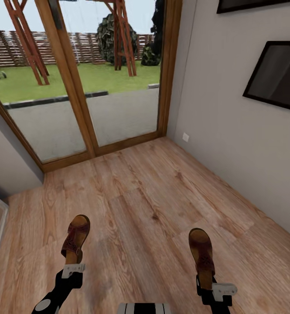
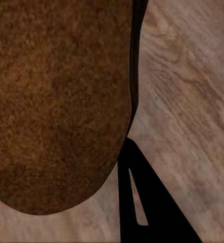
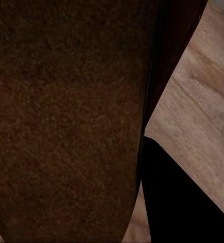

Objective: Pick up the two gym shoes and the two sandals from the corridor floor and place them onto the hallstand (shoe rack) in the corridor, making sure they are on the rack and not on the floor. Arrange them so the two gym shoes are next to each other and the two sandals are next to each other.

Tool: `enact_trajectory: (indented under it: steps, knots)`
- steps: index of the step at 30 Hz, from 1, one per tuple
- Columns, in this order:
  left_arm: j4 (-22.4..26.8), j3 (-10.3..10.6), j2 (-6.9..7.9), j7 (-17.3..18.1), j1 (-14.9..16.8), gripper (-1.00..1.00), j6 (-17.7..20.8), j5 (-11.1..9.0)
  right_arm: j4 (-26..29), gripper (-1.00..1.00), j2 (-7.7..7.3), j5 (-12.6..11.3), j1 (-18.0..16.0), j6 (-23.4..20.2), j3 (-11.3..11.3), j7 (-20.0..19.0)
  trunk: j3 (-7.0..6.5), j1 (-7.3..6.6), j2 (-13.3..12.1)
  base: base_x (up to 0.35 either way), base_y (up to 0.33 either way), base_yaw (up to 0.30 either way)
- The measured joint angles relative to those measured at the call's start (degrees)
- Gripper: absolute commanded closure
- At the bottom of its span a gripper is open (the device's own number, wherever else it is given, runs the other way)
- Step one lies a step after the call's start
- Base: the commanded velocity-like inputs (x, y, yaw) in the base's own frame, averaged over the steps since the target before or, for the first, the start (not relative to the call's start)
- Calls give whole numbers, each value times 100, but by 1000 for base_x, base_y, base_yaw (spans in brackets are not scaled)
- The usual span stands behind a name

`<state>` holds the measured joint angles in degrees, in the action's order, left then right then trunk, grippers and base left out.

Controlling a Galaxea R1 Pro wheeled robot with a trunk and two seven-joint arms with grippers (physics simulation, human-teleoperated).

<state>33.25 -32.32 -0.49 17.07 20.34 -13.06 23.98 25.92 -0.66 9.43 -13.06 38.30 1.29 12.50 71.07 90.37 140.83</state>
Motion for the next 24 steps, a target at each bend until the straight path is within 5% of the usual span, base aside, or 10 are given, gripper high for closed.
enact_trajectory:
  steps: [17,24]
  knots:
    - [-30,0,-3,0,-1,100,0,0,-199,100,20,-2,0,1,1,-1,-430,-373,-682,0,0,-176]
    - [-28,1,-1,0,-2,100,0,6,-205,100,33,-2,2,0,0,-1,-439,-374,-683,0,0,-18]
